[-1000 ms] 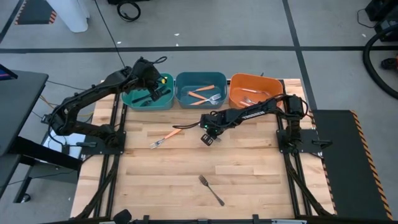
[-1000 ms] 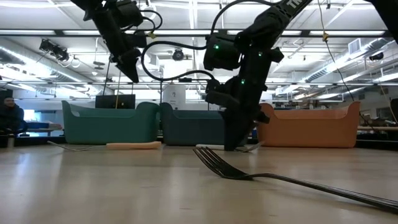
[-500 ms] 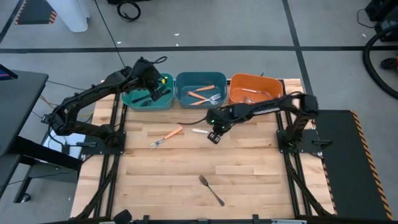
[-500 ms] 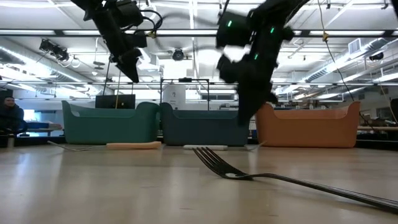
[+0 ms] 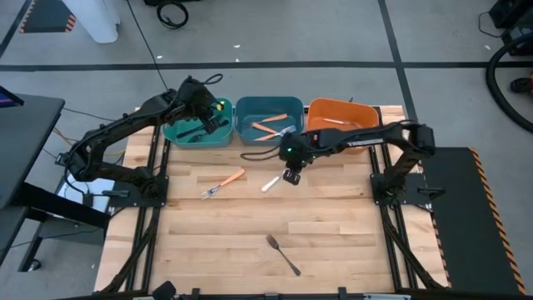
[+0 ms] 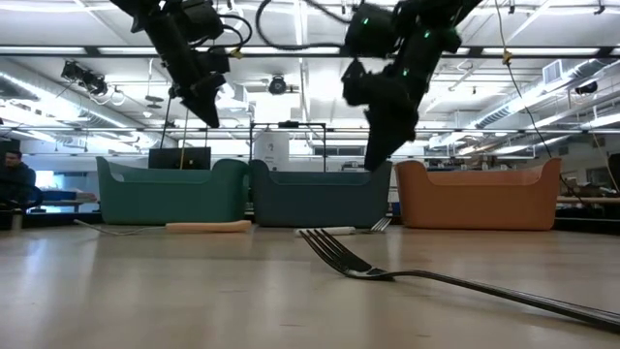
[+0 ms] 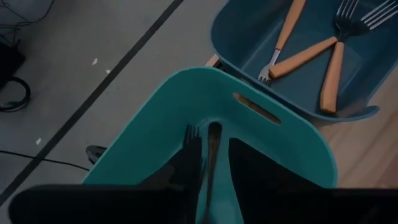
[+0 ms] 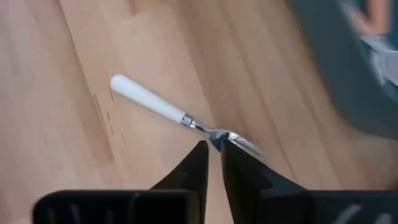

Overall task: Sort silverware by color (type)
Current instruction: Put the white fork in the orange bin

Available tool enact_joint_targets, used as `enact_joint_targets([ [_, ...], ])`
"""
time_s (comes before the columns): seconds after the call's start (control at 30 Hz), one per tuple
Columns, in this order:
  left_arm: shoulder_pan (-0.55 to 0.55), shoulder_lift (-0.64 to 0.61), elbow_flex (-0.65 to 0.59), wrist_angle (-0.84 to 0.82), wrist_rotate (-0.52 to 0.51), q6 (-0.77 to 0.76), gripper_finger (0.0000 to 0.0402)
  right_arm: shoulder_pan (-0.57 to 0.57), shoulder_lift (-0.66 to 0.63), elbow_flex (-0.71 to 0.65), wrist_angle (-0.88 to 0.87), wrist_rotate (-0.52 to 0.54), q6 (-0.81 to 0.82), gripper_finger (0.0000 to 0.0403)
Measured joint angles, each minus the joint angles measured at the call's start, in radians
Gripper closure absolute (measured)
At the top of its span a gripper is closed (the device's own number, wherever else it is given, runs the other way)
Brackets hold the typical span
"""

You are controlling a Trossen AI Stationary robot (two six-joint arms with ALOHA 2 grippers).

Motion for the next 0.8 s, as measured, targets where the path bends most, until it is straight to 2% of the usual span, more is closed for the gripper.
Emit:
enact_joint_targets([
  [0.13,0.0,0.0,0.0,0.004,0.0,0.0,0.031,0.014,0.074,0.0,0.024,-0.049,-0.198,0.0315],
  [0.23,0.0,0.0,0.0,0.004,0.0,0.0,0.031,0.026,0.115,0.0,0.031,-0.021,-0.393,0.0298],
  [0.3,0.0,0.0,0.0,0.004,0.0,0.0,0.031,0.025,0.14,0.001,0.056,-0.012,-0.468,0.0291],
  [0.5,0.0,0.0,0.0,0.005,0.0,-0.022,0.031,0.013,0.2,0.002,0.113,-0.026,-0.613,0.0286],
  [0.8,0.001,0.0,0.0,0.007,0.0,-0.023,0.031,0.014,0.243,0.002,0.175,0.005,-0.709,0.0286],
])
